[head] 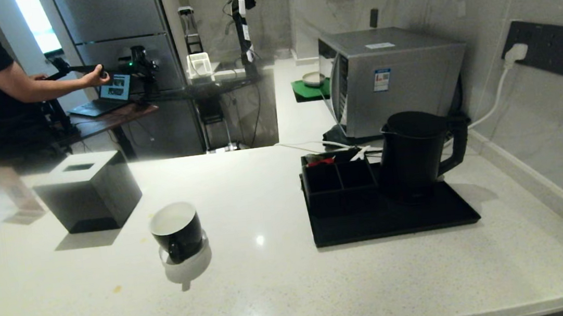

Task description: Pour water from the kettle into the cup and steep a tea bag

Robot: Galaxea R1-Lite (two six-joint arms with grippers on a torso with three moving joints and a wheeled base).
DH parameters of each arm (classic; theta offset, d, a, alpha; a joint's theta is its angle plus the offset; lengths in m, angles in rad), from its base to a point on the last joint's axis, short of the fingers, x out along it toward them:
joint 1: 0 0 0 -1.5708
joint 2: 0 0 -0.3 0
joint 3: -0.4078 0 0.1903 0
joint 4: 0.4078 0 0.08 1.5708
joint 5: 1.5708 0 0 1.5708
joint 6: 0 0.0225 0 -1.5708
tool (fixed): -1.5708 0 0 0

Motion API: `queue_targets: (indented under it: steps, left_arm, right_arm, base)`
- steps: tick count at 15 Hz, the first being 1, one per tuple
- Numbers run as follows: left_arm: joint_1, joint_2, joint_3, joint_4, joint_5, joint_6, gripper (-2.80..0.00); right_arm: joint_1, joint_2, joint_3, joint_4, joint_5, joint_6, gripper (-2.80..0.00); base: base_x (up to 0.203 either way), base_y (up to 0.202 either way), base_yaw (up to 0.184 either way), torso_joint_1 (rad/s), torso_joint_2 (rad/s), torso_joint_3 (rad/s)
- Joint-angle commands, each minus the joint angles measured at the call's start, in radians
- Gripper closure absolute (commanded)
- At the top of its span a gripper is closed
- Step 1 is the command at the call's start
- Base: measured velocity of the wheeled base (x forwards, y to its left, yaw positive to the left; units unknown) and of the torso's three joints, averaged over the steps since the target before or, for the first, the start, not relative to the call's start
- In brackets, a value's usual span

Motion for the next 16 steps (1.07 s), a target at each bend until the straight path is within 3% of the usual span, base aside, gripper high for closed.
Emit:
queue_targets:
  steps: [1,10,16]
  left_arm:
    - [0.0,0.0,0.0,0.0,0.001,-0.001,0.0]
    - [0.0,0.0,0.0,0.0,0.0,-0.001,0.0]
    - [0.0,0.0,0.0,0.0,0.001,-0.001,0.0]
  right_arm:
    - [0.0,0.045,-0.027,0.003,0.012,-0.001,0.0]
    - [0.006,0.401,-0.09,-0.014,0.101,0.003,0.0]
    - [0.008,0.768,-0.057,-0.258,0.107,0.066,0.0]
  base:
    - [0.0,0.0,0.0,0.0,0.0,0.0]
    - [0.0,0.0,0.0,0.0,0.0,0.0]
    - [0.0,0.0,0.0,0.0,0.0,0.0]
